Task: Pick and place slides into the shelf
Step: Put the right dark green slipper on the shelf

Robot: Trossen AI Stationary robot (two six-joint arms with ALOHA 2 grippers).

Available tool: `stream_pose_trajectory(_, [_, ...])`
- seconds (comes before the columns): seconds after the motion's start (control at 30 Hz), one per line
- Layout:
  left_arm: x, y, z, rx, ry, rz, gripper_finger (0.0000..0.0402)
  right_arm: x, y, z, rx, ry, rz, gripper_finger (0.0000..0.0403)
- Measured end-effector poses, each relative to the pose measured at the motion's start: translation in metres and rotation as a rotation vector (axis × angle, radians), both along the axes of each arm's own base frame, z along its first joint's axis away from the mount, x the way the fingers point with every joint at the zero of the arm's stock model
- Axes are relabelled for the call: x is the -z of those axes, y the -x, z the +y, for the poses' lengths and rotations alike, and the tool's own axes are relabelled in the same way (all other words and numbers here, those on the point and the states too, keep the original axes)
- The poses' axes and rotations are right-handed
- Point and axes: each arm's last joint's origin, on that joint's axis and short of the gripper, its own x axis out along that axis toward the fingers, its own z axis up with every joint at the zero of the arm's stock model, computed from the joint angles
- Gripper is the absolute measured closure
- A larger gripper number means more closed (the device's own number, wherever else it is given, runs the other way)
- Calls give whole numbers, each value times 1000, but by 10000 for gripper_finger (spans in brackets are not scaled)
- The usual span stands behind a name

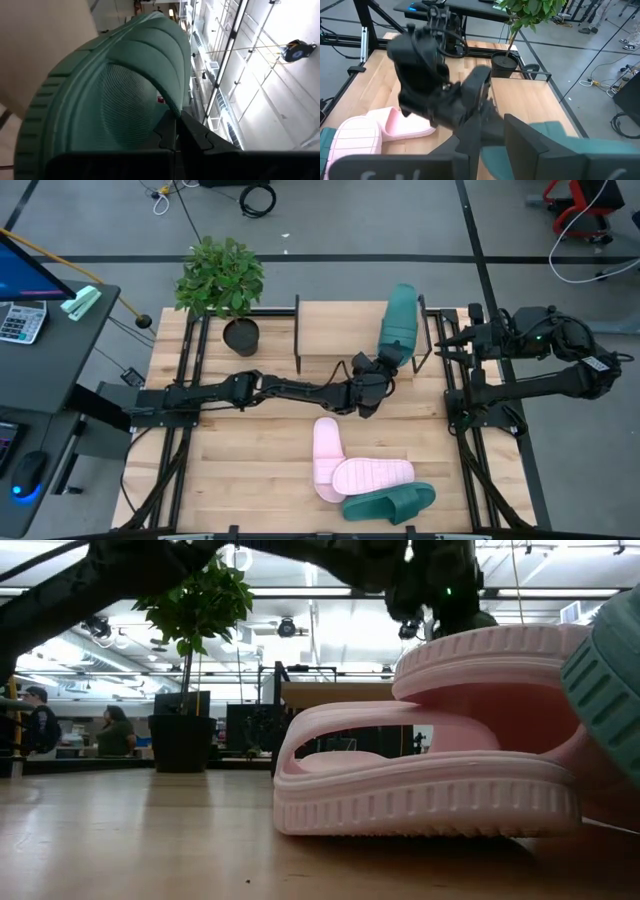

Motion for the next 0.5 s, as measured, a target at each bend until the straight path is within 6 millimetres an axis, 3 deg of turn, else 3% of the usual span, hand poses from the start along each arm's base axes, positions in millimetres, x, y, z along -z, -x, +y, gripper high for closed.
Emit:
stream_pose_trajectory(0.13, [10,-3,3,6,-2,12,393,0,0,0,0,0,1,311])
stream_pose_trajectory(0.5, [13,-3,13,-48,6,-1,393,0,-1,0,10,-24,2,311])
